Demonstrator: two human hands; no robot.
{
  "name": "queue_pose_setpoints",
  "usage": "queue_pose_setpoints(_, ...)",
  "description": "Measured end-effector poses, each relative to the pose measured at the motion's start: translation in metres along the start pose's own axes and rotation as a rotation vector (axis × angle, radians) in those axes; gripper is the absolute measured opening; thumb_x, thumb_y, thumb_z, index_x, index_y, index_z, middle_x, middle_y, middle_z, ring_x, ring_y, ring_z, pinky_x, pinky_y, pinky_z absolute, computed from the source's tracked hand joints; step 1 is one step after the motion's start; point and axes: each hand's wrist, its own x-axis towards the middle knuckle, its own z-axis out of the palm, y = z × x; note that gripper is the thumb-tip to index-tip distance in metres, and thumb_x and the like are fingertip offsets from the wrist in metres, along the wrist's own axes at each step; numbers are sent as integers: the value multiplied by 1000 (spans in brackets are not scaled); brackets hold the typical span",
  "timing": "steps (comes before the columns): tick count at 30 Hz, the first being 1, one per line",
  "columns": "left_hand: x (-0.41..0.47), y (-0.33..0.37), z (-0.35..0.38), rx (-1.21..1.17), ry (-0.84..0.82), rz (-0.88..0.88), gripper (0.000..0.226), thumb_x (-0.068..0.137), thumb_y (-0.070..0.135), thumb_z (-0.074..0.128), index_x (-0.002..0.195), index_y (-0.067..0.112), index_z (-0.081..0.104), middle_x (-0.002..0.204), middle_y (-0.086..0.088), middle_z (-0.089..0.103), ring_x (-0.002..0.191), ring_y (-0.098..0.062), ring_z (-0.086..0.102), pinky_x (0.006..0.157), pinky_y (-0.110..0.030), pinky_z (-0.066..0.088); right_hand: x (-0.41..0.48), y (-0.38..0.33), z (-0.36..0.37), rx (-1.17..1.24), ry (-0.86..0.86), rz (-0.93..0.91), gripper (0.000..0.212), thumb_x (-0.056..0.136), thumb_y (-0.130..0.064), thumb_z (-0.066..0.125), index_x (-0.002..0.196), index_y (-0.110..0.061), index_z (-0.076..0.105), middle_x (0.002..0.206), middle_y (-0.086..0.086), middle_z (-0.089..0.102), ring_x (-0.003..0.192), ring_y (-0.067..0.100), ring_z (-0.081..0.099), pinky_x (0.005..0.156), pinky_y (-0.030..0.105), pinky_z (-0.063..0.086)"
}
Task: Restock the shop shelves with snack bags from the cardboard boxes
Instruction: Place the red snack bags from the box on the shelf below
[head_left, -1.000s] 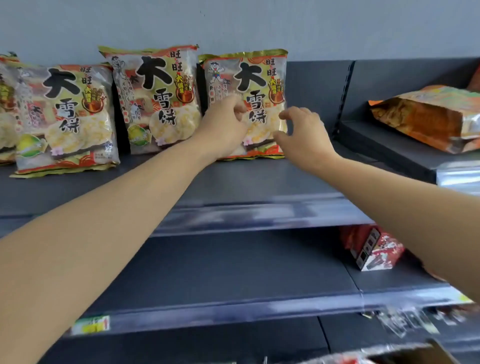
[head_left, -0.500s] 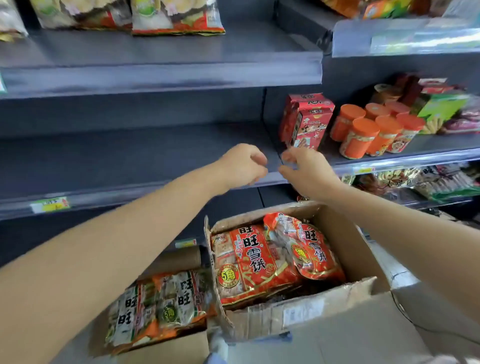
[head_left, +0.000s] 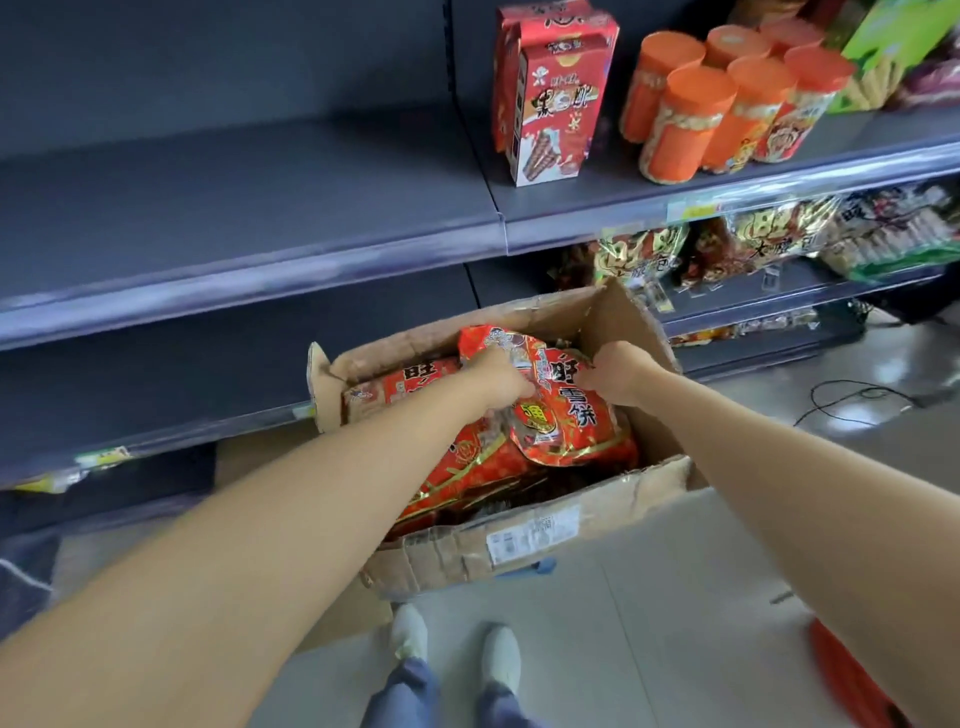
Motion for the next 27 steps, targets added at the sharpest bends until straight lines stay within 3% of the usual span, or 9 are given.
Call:
queue_pose_setpoints(3,23,-4,17,-38,25,-48,68,88,19,64,145,9,29,122,-8,58,91,-24,60,72,-34,50,22,15,19,129,-84,72,41,96,-33,50,120,-1,55,93,8,61,84,20,60,68,27,48)
queue_pose_setpoints(5,35,-8,23,-55,77,-65,72,89,19,64,149,14,25,134,-8,51,94,-21,58,72,-32,50,29,20,27,188,-126,119,46,98,-32,48,131,0,48,124,14,58,114,28,56,96,34,47)
queue_pose_setpoints(7,46,-13,26,-99,111,-79,69,89,20,65,147,15,29,138,-7,48,104,-22,58,83,-33,53,36,25,34,228,-159,133,50,99,-33,44,138,-1,42,138,16,50,127,30,48,108,37,39)
queue_pose_setpoints(10,60,-20,26,-163,130,-121,66,84,23,72,140,12,41,137,-8,49,119,-27,53,99,-37,49,48,32,44,297,-196,144,46,100,-28,41,135,2,47,139,18,50,128,33,48,105,37,38)
queue_pose_setpoints(13,72,-21,28,-219,172,-175,72,77,27,78,138,11,42,138,-7,48,118,-26,54,93,-33,50,59,33,49,366,-217,175,40,99,-21,41,130,2,51,135,20,53,125,33,50,101,37,41)
queue_pose_setpoints(17,78,-11,35,-92,195,-166,72,87,26,69,146,12,30,145,-8,39,124,-28,49,88,-30,44,65,28,50,372,-248,201,39,100,-14,37,134,3,47,139,21,49,129,34,47,107,40,39)
queue_pose_setpoints(20,78,-4,40,-19,260,-200,60,91,15,63,144,12,36,135,-8,51,113,-28,58,85,-30,49,63,28,49,397,-261,219,41,103,-20,32,137,0,43,140,18,47,130,32,45,111,41,35)
queue_pose_setpoints(22,76,-1,42,-8,335,-245,42,94,3,52,135,1,45,123,-12,60,106,-28,62,80,-29,52,61,30,48,442,-264,235,43,103,-26,33,139,-2,41,141,16,47,130,31,45,112,42,33)
queue_pose_setpoints(27,61,8,40,19,363,-187,35,94,-6,42,129,-4,48,124,-17,58,111,-31,59,87,-33,52,51,33,46,559,-267,272,57,101,-38,39,146,-5,31,148,14,40,135,31,40,114,43,30)
